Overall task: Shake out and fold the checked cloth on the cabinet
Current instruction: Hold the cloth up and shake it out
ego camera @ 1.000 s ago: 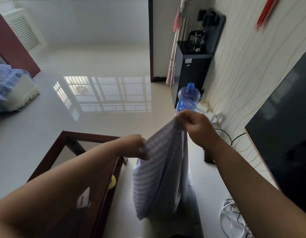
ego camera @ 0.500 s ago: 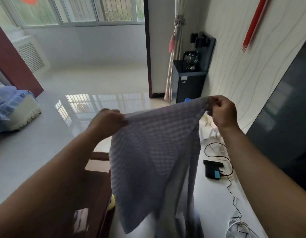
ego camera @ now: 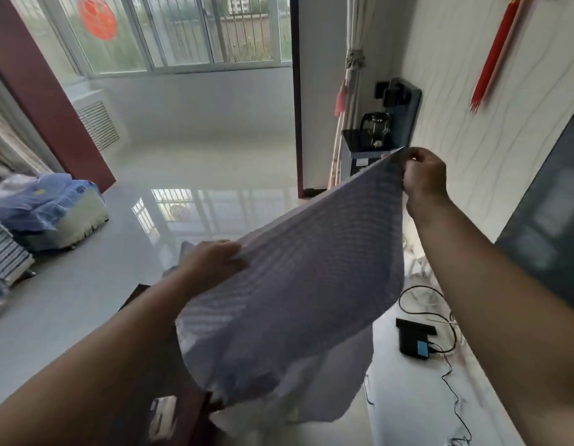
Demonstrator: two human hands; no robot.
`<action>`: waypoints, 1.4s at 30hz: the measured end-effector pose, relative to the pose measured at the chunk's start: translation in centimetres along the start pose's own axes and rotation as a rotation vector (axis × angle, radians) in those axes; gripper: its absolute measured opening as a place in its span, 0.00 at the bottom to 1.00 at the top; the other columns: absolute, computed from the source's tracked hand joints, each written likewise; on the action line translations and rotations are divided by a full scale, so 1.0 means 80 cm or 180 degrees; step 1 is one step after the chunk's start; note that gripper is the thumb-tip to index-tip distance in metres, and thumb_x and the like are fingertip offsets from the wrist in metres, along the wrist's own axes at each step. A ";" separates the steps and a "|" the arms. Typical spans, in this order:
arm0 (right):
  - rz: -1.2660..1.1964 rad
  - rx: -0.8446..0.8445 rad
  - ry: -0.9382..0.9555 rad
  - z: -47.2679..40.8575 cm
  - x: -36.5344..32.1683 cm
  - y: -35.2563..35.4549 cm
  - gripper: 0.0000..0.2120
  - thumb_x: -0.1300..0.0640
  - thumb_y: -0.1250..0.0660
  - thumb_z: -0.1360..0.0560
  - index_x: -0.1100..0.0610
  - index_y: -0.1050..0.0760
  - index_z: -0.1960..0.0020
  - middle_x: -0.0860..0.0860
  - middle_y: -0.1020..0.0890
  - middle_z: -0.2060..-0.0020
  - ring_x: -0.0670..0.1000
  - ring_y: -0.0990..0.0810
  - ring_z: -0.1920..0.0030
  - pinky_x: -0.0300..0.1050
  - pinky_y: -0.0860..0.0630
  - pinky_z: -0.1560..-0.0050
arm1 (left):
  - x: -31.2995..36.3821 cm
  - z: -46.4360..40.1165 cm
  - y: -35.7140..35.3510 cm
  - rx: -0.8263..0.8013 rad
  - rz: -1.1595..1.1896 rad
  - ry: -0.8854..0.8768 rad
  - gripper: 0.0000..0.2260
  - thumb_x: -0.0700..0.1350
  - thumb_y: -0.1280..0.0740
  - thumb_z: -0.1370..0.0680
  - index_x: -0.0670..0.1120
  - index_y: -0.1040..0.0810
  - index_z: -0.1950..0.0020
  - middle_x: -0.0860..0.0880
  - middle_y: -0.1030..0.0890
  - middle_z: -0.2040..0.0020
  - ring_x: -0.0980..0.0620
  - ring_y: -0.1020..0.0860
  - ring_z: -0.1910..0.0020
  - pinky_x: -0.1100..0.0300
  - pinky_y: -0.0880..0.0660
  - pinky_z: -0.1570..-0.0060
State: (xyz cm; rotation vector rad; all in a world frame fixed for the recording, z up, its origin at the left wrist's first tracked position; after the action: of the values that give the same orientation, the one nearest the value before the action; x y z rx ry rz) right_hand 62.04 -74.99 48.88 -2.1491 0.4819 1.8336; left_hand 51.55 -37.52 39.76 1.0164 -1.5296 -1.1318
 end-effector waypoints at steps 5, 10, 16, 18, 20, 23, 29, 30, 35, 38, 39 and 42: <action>0.0676 -0.0212 0.0587 0.008 0.005 -0.016 0.09 0.63 0.36 0.25 0.61 0.19 0.49 0.54 0.18 0.56 0.50 0.23 0.56 0.36 0.30 0.58 | -0.048 -0.001 0.003 0.0347 0.0311 0.0721 0.11 0.55 0.33 0.25 0.49 0.25 0.61 0.51 0.21 0.63 0.47 0.22 0.62 0.57 0.29 0.62; 0.1388 -0.0643 0.0078 0.026 0.100 -0.025 0.12 0.61 0.34 0.24 0.67 0.21 0.46 0.63 0.18 0.53 0.59 0.21 0.54 0.44 0.30 0.58 | -0.042 -0.009 0.115 0.1375 -0.0605 0.0256 0.08 0.46 0.31 0.25 0.40 0.21 0.57 0.40 0.21 0.61 0.38 0.20 0.65 0.50 0.25 0.64; -0.0166 -0.1131 -0.1781 0.094 0.202 -0.066 0.13 0.59 0.41 0.20 0.63 0.26 0.40 0.54 0.20 0.52 0.51 0.22 0.54 0.43 0.28 0.57 | 0.021 -0.013 0.208 0.1985 -0.1693 -0.0225 0.07 0.42 0.38 0.25 0.40 0.22 0.54 0.39 0.23 0.59 0.38 0.23 0.64 0.48 0.28 0.67; -0.0642 -0.0870 -0.1894 0.087 0.188 -0.068 0.13 0.61 0.45 0.20 0.62 0.26 0.40 0.54 0.20 0.54 0.51 0.21 0.56 0.43 0.28 0.58 | 0.021 -0.010 0.213 0.1805 -0.1711 -0.0330 0.06 0.42 0.35 0.24 0.41 0.21 0.53 0.40 0.23 0.57 0.37 0.22 0.63 0.48 0.28 0.69; -0.0940 -0.0449 -0.1358 0.044 0.135 -0.056 0.12 0.67 0.43 0.23 0.62 0.24 0.44 0.54 0.22 0.63 0.50 0.24 0.64 0.42 0.29 0.64 | 0.015 0.001 0.200 0.1534 -0.1570 -0.0472 0.06 0.43 0.34 0.23 0.42 0.20 0.51 0.40 0.21 0.56 0.37 0.21 0.66 0.48 0.27 0.69; -0.1116 -0.0171 -0.0322 -0.010 0.030 -0.046 0.16 0.74 0.40 0.32 0.57 0.21 0.61 0.53 0.19 0.64 0.50 0.21 0.64 0.43 0.23 0.62 | 0.006 0.019 0.155 0.0981 -0.1243 -0.0450 0.08 0.44 0.35 0.22 0.42 0.20 0.47 0.40 0.20 0.54 0.35 0.20 0.65 0.47 0.25 0.66; 0.0397 -0.0657 0.0292 0.006 0.045 -0.082 0.09 0.68 0.41 0.25 0.60 0.24 0.51 0.56 0.22 0.57 0.50 0.22 0.62 0.33 0.22 0.65 | -0.032 0.028 0.175 0.1217 -0.1228 -0.0133 0.07 0.43 0.34 0.23 0.42 0.20 0.48 0.40 0.20 0.55 0.37 0.19 0.66 0.47 0.24 0.66; 0.0439 -0.0718 0.0233 0.014 0.060 -0.085 0.07 0.67 0.41 0.24 0.61 0.25 0.50 0.56 0.23 0.56 0.49 0.23 0.63 0.30 0.24 0.69 | -0.035 0.028 0.183 0.1269 -0.1278 -0.0165 0.07 0.43 0.34 0.23 0.43 0.19 0.49 0.41 0.19 0.55 0.37 0.19 0.66 0.47 0.24 0.66; 0.0213 -0.0720 0.0334 0.035 0.071 -0.081 0.04 0.63 0.38 0.23 0.55 0.29 0.52 0.57 0.23 0.55 0.51 0.22 0.59 0.31 0.23 0.68 | -0.036 0.033 0.186 0.1318 -0.1453 -0.0459 0.06 0.42 0.35 0.24 0.44 0.19 0.51 0.43 0.19 0.57 0.39 0.20 0.69 0.49 0.23 0.69; 0.0012 -0.0696 0.0608 0.033 0.030 -0.081 0.09 0.61 0.37 0.23 0.50 0.29 0.59 0.56 0.21 0.58 0.50 0.21 0.62 0.35 0.22 0.65 | -0.047 0.039 0.159 0.1132 -0.1429 -0.0287 0.07 0.45 0.34 0.23 0.43 0.20 0.49 0.42 0.19 0.56 0.38 0.20 0.69 0.49 0.24 0.69; -0.0002 -0.0744 0.0709 0.033 0.016 -0.084 0.10 0.61 0.37 0.23 0.49 0.30 0.60 0.54 0.21 0.60 0.50 0.21 0.63 0.38 0.21 0.63 | -0.052 0.040 0.152 0.1068 -0.1392 -0.0198 0.08 0.45 0.34 0.23 0.42 0.21 0.49 0.41 0.19 0.56 0.37 0.20 0.69 0.48 0.25 0.68; 0.0084 -0.0883 0.0885 0.033 -0.007 -0.096 0.10 0.60 0.37 0.22 0.48 0.30 0.59 0.49 0.21 0.63 0.47 0.21 0.64 0.39 0.20 0.62 | -0.061 0.039 0.151 0.1024 -0.1365 -0.0078 0.08 0.46 0.36 0.22 0.42 0.21 0.49 0.40 0.19 0.56 0.36 0.19 0.68 0.47 0.23 0.67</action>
State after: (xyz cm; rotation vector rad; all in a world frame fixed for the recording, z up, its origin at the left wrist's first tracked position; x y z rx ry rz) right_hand 62.84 -66.92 48.99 -2.6143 0.3291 1.7066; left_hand 48.50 -29.50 50.06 1.6112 -1.5889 -1.2086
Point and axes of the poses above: each hand's wrist, its own z-axis away from the middle knuckle, its own y-axis out of the back of the hand, x = y × z, the point moved 7 cm from there along -z, towards the middle knuckle
